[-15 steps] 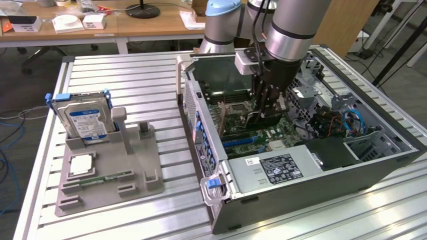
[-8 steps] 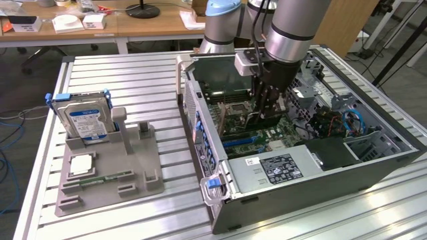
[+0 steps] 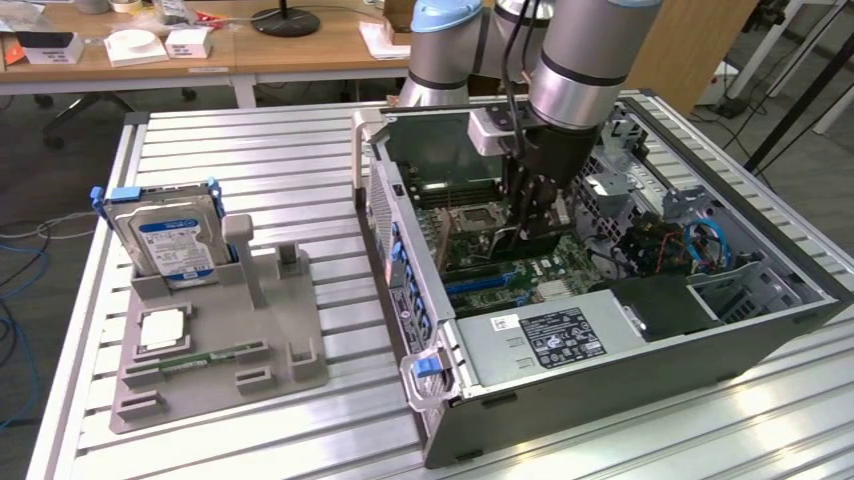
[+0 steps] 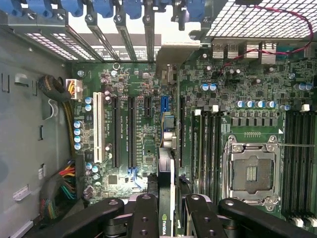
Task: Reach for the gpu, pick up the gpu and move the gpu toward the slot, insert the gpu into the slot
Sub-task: 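Insert the gpu into the slot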
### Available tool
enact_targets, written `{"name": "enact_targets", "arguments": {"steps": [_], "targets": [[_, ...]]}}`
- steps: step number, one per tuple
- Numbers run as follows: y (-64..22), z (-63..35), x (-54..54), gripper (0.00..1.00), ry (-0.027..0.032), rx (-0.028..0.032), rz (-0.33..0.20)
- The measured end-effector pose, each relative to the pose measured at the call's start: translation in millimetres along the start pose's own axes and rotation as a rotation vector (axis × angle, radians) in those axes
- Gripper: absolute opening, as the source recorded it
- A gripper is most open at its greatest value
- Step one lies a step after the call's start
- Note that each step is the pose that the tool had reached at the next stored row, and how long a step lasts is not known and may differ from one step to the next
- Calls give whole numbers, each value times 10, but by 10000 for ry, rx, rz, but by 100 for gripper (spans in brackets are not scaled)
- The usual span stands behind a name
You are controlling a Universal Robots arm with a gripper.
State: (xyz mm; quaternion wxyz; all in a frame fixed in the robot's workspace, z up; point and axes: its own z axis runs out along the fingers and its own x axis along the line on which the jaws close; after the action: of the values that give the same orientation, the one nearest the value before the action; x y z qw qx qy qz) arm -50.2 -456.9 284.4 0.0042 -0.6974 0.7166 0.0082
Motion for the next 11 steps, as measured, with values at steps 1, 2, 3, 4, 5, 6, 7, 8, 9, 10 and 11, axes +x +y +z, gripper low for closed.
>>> {"name": "enact_targets", "arguments": {"steps": [1,2,3,4,5,6,7,8,9,10,11], "targets": [[2,7,0,26,0,0,2],[3,13,0,26,-1,0,1],[6,19,0,26,0,0,2],[10,26,1,26,0,0,2],[15,33,1,26,0,0,1],[20,40,1,26,0,0,0],[26,47,2,26,1,0,0],[33,54,2,26,0,0,1],[43,61,2,26,0,0,0],[54,67,3,26,1,0,0],[65,73,3,26,0,0,1]]}}
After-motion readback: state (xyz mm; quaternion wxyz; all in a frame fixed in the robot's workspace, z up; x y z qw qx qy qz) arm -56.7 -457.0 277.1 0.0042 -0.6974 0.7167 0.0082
